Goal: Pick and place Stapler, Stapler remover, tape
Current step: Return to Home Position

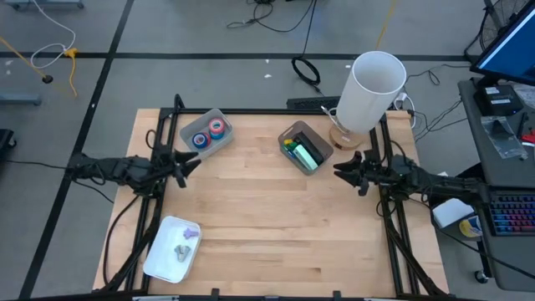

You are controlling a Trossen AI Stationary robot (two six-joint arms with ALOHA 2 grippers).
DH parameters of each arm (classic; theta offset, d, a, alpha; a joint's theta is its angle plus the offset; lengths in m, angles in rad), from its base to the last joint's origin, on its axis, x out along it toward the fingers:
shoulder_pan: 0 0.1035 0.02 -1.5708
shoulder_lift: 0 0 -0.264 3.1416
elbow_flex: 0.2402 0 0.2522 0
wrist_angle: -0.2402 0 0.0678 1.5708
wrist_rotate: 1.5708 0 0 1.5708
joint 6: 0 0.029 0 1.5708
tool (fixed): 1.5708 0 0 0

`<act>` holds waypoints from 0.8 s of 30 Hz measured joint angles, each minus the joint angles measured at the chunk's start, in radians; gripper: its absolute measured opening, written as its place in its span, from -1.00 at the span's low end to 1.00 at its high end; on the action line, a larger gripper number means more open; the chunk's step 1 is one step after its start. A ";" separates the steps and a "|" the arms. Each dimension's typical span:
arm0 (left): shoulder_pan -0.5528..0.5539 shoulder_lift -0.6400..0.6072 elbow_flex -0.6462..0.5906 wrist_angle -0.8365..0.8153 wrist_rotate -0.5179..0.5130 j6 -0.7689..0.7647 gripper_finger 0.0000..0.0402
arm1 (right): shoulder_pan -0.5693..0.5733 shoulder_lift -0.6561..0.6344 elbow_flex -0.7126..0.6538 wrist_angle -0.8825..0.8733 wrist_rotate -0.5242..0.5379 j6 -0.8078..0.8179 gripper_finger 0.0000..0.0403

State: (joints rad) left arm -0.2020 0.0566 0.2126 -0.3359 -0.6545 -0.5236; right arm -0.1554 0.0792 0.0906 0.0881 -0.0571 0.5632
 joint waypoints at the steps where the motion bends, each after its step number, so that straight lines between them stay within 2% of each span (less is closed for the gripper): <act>1: 0.000 -0.010 0.000 -0.001 -0.001 0.002 0.00 | 0.000 -0.004 0.000 0.001 0.001 -0.003 -0.23; 4: 0.000 -0.055 -0.001 -0.016 -0.003 0.035 0.00 | 0.000 -0.026 0.000 -0.003 0.002 -0.006 -0.23; 11: 0.014 -0.051 -0.014 -0.045 0.017 0.017 0.00 | 0.000 -0.077 0.001 -0.015 0.008 -0.034 -0.23; 17: 0.014 -0.051 -0.074 -0.016 0.044 0.004 0.00 | 0.000 -0.075 0.004 -0.110 0.101 0.001 -0.23; 24: 0.014 -0.051 -0.097 0.016 0.053 -0.006 0.00 | 0.000 -0.074 0.003 -0.087 0.113 -0.052 -0.23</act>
State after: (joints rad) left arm -0.1883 0.0051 0.1154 -0.3200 -0.6014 -0.5291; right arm -0.1558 0.0048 0.0937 0.0011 0.0559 0.5116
